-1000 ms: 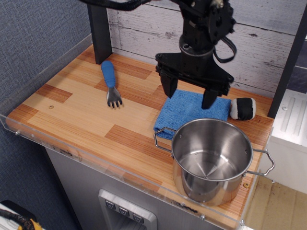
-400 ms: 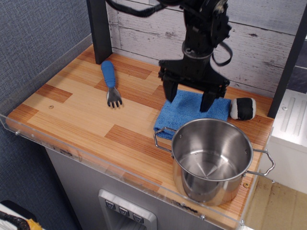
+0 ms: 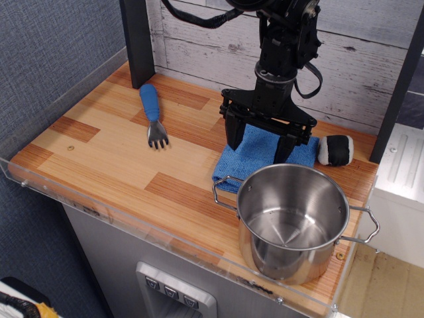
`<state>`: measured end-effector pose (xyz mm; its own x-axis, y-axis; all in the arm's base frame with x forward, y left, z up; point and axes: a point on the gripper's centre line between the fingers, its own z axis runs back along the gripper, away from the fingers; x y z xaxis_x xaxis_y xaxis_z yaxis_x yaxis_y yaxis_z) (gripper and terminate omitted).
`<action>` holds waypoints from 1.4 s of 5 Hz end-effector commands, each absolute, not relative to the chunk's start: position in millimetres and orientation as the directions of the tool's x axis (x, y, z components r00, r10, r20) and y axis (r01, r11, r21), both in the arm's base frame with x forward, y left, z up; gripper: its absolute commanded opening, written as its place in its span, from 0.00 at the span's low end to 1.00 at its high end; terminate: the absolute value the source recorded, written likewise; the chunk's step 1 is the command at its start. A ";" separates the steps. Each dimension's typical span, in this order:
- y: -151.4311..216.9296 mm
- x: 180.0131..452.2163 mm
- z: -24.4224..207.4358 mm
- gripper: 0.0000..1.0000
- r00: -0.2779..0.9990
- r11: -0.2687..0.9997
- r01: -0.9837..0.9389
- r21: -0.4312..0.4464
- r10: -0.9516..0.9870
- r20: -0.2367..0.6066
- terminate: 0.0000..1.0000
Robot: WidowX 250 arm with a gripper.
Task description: Move the blue towel to the right of the blue fork
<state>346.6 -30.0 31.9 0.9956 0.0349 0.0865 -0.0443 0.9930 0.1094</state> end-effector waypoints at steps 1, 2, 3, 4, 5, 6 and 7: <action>-23.7 349.2 26.7 1.00 0.994 0.993 -0.060 0.099 0.050 0.098 0.00; -20.0 354.4 26.3 1.00 0.980 0.990 -0.080 0.116 0.057 0.192 0.00; -10.0 354.9 21.3 1.00 0.968 0.987 -0.125 0.103 0.098 0.233 0.00; -1.6 355.1 18.3 1.00 0.964 0.984 -0.138 0.109 0.109 0.241 0.00; 13.6 352.0 20.2 1.00 0.958 0.978 -0.178 0.111 0.146 0.246 0.00; 34.7 345.9 17.8 1.00 0.952 0.966 -0.220 0.136 0.182 0.245 0.00; 50.9 338.8 17.4 1.00 0.949 0.955 -0.244 0.168 0.199 0.245 0.00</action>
<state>347.4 39.8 12.7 0.9524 0.1862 0.2413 -0.2284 0.9602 0.1607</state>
